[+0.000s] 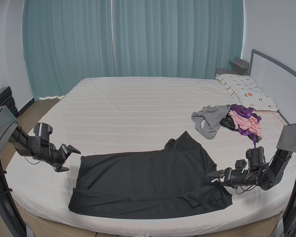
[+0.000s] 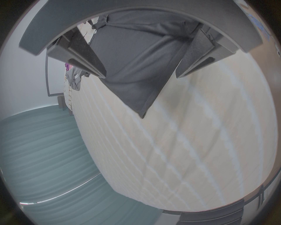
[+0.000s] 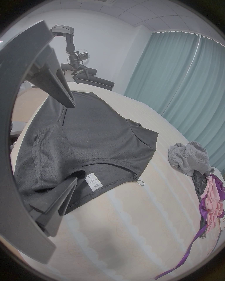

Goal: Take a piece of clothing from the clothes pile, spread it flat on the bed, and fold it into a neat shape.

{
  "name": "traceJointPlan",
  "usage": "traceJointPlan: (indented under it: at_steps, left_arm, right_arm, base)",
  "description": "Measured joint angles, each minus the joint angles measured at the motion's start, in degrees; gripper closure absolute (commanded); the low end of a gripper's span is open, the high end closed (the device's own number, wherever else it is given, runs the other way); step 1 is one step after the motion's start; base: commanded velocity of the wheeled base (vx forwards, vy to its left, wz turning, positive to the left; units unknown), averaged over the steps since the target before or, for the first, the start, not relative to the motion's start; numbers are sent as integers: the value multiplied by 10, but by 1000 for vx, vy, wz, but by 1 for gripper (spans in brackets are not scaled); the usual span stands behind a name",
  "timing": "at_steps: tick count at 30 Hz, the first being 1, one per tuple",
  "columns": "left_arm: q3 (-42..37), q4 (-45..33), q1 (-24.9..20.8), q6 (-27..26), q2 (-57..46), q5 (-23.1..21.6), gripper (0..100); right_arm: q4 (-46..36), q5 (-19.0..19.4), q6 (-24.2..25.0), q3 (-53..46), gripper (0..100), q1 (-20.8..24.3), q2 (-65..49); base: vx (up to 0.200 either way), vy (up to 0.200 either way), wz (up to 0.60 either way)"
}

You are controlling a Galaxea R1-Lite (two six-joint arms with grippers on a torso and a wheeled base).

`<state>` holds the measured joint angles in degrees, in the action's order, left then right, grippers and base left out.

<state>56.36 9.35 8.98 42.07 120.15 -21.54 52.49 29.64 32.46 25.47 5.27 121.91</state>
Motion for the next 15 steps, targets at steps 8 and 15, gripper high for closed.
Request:
traceJointPlan:
  at_steps: [8,15]
  left_arm:
    - [50,133,-16,-67,80,1,0]
    - [119,160,-34,-89,146,15,0]
  right_arm:
    - [0,-8,0,-2,0,8,-3]
    - [0,-11,0,-2,0,14,-5]
  base:
    - [0,0,0]
    - [0,0,0]
